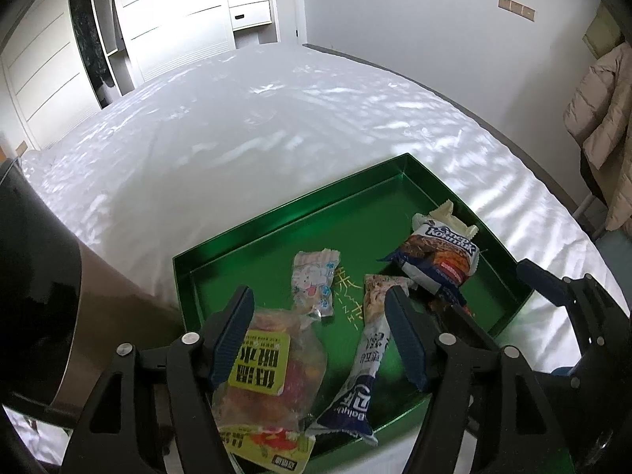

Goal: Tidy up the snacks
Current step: 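Move both tools away from the tray toward the remaining chip bags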

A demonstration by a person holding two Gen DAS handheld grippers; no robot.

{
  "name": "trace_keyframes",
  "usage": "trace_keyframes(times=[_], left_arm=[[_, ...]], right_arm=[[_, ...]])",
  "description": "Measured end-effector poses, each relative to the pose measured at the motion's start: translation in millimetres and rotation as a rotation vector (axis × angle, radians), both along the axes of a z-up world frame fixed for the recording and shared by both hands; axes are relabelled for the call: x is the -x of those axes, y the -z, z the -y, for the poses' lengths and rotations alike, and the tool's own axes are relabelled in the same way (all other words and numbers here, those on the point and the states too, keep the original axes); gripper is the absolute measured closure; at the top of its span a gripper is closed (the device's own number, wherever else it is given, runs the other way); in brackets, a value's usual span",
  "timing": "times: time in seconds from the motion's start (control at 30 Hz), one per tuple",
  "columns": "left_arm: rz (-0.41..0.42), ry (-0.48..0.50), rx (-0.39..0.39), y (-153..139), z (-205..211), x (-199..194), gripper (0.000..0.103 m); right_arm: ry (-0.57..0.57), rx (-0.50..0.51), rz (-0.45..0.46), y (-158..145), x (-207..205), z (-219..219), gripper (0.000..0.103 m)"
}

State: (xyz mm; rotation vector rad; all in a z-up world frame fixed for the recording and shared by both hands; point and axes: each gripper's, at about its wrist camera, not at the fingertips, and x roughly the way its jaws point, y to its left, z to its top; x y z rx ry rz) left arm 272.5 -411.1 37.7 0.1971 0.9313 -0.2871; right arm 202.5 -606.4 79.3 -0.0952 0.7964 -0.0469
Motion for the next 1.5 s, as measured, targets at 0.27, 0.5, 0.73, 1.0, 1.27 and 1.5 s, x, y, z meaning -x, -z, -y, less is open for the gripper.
trace_keyframes(times=[0.27,0.5,0.73,1.0,1.27,1.5], left_arm=[[0.008,0.015,0.004,-7.7,-3.7,17.7,0.036],[0.018,0.042,0.022,-23.3,-13.9,49.6,0.035],[0.042,0.062,0.027,-41.2,-34.9,89.6,0.035],[0.053,0.043,0.039,-51.0,-83.7,140.4,0.027],[0.042,-0.011,0.045,-42.3,-150.6,181.5,0.027],[0.044,-0.064,0.043,-33.3,-210.5,212.8,0.027]], right_arm=[[0.017,0.002,0.009,-9.4,14.6,3.6,0.000],[0.044,-0.014,0.033,-25.6,40.8,5.8,0.000],[0.081,-0.034,0.049,-43.6,71.4,3.3,0.000],[0.116,-0.066,0.081,-64.3,115.3,-13.2,0.000],[0.089,-0.058,0.081,-70.1,161.7,-51.9,0.000],[0.060,-0.062,0.075,-72.8,195.7,-87.3,0.000]])
